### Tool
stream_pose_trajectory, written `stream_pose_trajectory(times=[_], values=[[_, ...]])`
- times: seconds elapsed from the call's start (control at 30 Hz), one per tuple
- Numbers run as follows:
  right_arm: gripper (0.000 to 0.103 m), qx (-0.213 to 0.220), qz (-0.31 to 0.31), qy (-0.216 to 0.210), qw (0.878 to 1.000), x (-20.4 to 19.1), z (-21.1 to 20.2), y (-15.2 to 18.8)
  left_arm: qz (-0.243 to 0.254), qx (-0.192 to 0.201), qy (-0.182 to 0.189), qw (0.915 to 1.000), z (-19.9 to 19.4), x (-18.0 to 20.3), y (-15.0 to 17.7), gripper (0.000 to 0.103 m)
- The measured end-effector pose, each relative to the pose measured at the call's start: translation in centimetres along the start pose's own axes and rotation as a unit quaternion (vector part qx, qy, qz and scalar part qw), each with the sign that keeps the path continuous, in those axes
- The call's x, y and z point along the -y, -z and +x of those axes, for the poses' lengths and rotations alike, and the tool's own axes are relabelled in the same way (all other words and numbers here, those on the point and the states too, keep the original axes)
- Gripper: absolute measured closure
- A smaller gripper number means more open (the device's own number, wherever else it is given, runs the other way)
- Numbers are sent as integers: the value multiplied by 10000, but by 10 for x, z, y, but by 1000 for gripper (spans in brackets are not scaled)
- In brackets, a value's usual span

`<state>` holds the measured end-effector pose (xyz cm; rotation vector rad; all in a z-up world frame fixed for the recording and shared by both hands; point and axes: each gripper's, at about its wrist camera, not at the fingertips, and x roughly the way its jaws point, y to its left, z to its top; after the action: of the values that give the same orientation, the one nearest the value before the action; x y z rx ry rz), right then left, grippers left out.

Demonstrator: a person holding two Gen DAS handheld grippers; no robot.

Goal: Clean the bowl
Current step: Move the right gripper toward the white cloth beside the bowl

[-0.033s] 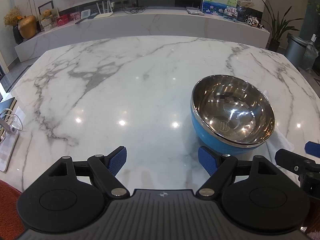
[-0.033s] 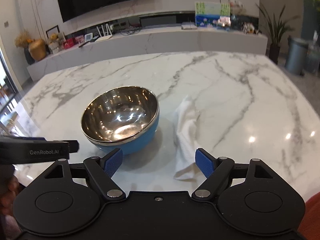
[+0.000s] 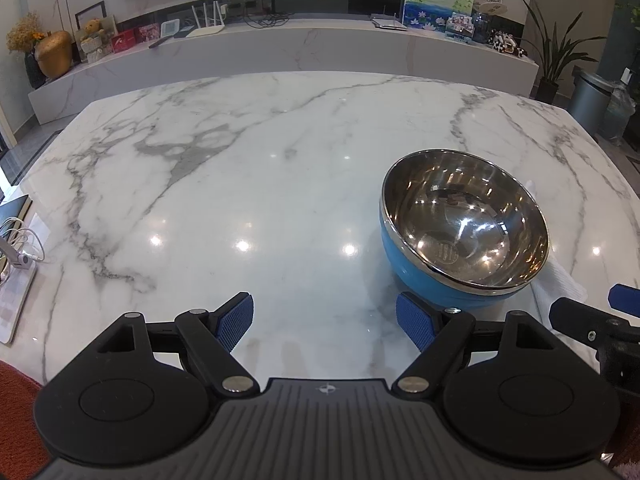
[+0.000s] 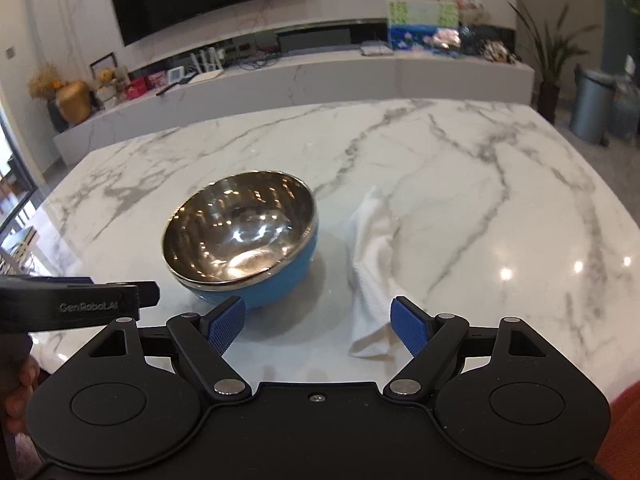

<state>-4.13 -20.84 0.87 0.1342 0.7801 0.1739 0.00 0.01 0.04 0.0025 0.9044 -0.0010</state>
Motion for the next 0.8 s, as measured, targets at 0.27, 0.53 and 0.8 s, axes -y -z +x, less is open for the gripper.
stream_pose_trajectory(times=[0.27,0.53,0.8], values=[[24,152,-270,-74,9995,18,-8,9,-34,54,111,9999,-1,-1,-1,25],[24,-56,-102,149,9998,-4,1,-1,-199,56,222,9995,-1,-5,-3,25],[24,-22,-109,212,9997,0,2,0,-218,56,255,9994,-2,-8,-3,25]])
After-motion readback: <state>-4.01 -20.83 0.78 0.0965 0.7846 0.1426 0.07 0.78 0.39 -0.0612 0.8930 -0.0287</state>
